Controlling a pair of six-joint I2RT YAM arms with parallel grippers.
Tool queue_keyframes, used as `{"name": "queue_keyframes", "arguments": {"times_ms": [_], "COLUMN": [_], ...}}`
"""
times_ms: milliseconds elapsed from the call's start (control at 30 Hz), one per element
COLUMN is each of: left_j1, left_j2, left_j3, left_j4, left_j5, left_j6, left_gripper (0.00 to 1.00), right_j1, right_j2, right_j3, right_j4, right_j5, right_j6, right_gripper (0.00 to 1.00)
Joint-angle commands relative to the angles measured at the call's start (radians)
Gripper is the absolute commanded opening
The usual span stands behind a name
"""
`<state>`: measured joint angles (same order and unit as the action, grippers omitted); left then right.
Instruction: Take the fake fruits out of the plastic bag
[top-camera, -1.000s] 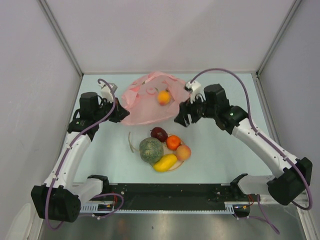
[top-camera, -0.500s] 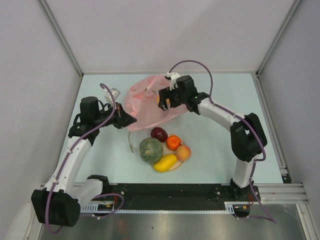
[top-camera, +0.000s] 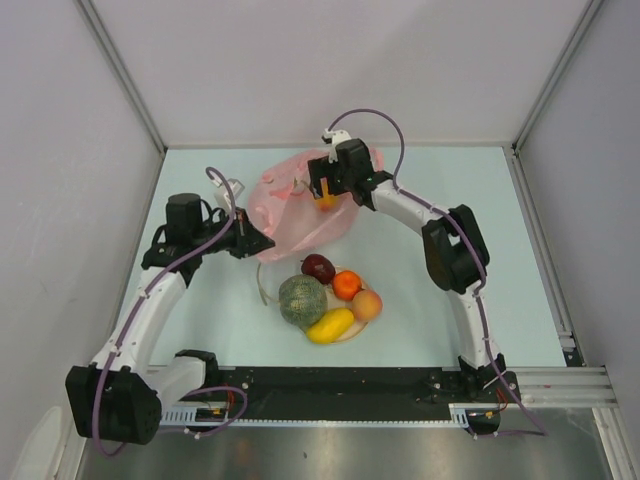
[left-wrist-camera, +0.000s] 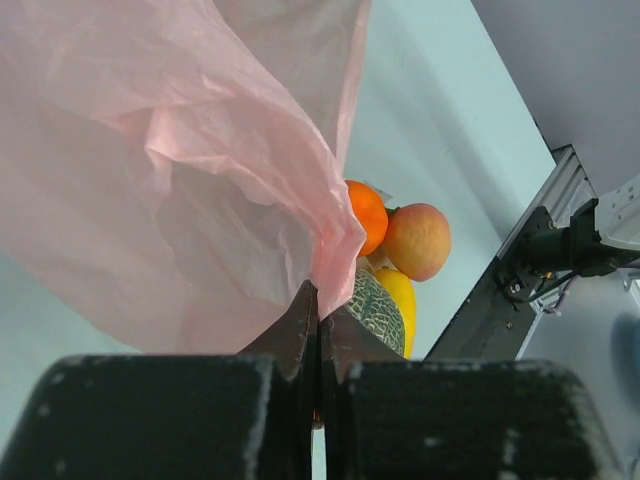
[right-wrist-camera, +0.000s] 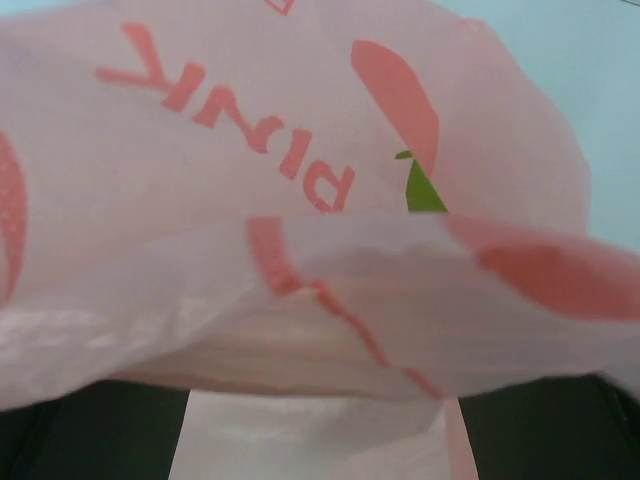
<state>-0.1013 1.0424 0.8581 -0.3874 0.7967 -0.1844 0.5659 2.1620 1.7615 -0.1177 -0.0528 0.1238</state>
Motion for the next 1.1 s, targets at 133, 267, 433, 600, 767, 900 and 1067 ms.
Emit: {"name": "queue_keyframes", "arguments": {"times_ms": [133, 267, 433, 600, 767, 900, 1067], "left_j1": [0.005, 0.005, 0.005, 0.003, 0.003, -0.008, -0.029], "left_j2": [0.031, 0.05, 0.059, 0.067, 0.082, 0.141, 0.171], "left_j3": [0.025, 0.041, 0.055, 0.038, 0.038, 0.088, 0.173], "left_j4": [-0.022, -0.024, -0.034, 0.018, 0.056, 0.01, 0.045], "left_j5": [-0.008, -0.03, -0.076, -0.14, -0.169, -0.195, -0.287], "left_j6": [0.042, 0.049, 0.059, 0.005, -0.039, 0.011, 0.029], "left_gripper": [0.0, 0.0, 0.0, 0.0, 0.0, 0.0, 0.0], "right_j1": [0.014, 0.015, 0.017, 0.029, 0.032, 0.052, 0.117], "right_j2": [0.151, 0.177, 0.136, -0.028, -0.236, -0.45, -0.707], "right_j3": [0.138, 0.147, 0.15, 0.078, -0.077, -0.27, -0.485], "right_j4": [-0.005, 0.019, 0.055, 0.015, -0.033, -0.104, -0.25], "right_j5": [0.103, 0.125, 0.012, -0.12, -0.283, -0.364, -0.413], "right_j6": [-0.006, -0.044, -0.107, -0.187, -0.248, -0.318, -0.427], "right_gripper": [1.0, 0.96, 0.65, 0.45, 0.39, 0.39, 0.39]}}
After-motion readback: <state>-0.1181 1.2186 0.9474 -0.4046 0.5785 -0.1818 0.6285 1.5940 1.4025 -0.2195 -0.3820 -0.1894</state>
